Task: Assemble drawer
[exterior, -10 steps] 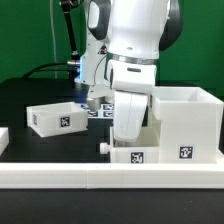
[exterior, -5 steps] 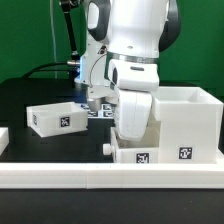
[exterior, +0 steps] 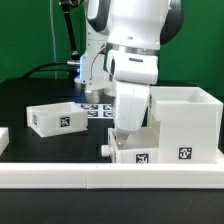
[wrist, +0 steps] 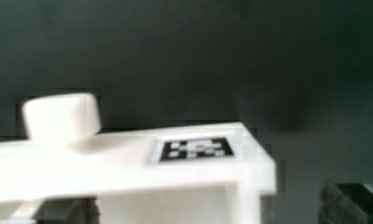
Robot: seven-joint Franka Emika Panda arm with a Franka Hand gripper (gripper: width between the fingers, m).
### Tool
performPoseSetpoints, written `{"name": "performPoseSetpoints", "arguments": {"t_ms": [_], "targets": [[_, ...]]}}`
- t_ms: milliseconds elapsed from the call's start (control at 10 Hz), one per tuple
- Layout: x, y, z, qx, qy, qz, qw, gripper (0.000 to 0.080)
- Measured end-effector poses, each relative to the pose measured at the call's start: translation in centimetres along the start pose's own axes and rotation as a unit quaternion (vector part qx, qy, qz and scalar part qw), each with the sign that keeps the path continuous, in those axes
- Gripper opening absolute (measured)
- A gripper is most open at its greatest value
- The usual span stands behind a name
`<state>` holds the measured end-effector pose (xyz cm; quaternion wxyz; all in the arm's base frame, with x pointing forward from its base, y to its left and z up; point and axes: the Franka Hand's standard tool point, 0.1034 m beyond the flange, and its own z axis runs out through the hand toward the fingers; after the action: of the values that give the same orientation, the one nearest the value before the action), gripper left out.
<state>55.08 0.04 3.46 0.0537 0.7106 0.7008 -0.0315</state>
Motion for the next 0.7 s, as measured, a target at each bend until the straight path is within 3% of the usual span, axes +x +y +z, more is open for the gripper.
{"name": "performPoseSetpoints", "arguments": {"t_ms": [200, 400, 600, 700], "targets": [[-0.5, 0.7, -2.4, -0.009, -0.004, 0.005, 1.0, 0.0648], [-2.5, 1.0, -5.0, -0.01, -0.015, 0.008, 1.0, 0.0649], [-5.2, 1.0, -5.5, -0.011, -0.02, -0.025, 0.999, 0.0649], [-7.2, 0.5, -4.7, -0.004, -0.022, -0.05, 0.998, 0.0649]]}}
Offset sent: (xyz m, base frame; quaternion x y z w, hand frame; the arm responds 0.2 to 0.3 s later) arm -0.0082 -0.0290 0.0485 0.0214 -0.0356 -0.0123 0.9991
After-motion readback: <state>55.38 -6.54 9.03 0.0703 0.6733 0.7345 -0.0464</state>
